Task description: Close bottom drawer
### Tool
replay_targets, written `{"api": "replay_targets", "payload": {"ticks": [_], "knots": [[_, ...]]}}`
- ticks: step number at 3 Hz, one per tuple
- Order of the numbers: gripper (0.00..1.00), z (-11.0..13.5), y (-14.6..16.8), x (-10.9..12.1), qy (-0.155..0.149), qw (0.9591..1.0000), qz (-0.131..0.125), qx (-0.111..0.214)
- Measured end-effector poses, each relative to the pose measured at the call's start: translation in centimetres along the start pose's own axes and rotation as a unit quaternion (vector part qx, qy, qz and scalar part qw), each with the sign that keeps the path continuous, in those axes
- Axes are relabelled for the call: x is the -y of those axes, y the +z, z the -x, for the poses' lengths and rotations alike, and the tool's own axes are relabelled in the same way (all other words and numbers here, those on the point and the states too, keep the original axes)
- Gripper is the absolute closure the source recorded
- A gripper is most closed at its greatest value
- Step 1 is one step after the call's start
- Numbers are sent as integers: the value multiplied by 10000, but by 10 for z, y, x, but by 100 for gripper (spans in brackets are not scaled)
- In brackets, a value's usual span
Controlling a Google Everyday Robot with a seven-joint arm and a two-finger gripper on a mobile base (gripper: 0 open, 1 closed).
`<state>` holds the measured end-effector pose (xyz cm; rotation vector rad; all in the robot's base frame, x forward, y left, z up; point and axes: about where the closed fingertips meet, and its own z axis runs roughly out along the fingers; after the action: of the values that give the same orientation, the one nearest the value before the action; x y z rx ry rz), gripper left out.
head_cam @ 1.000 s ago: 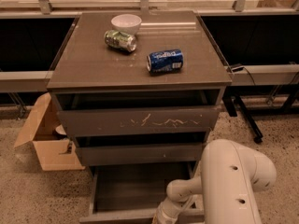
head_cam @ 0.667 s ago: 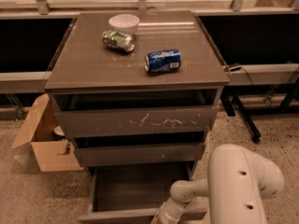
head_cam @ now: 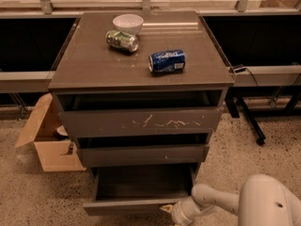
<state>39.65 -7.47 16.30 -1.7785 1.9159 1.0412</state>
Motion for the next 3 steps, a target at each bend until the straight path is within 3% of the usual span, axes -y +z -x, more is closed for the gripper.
{"api": "replay_targets", "payload": {"ticks": [1, 2, 3], "knots": [[0, -11, -27, 20, -249, 9967, -196, 753], [0, -13, -47, 31, -436, 9922, -328, 1120], [27, -9, -70, 49, -680, 9864, -422, 1438]]}}
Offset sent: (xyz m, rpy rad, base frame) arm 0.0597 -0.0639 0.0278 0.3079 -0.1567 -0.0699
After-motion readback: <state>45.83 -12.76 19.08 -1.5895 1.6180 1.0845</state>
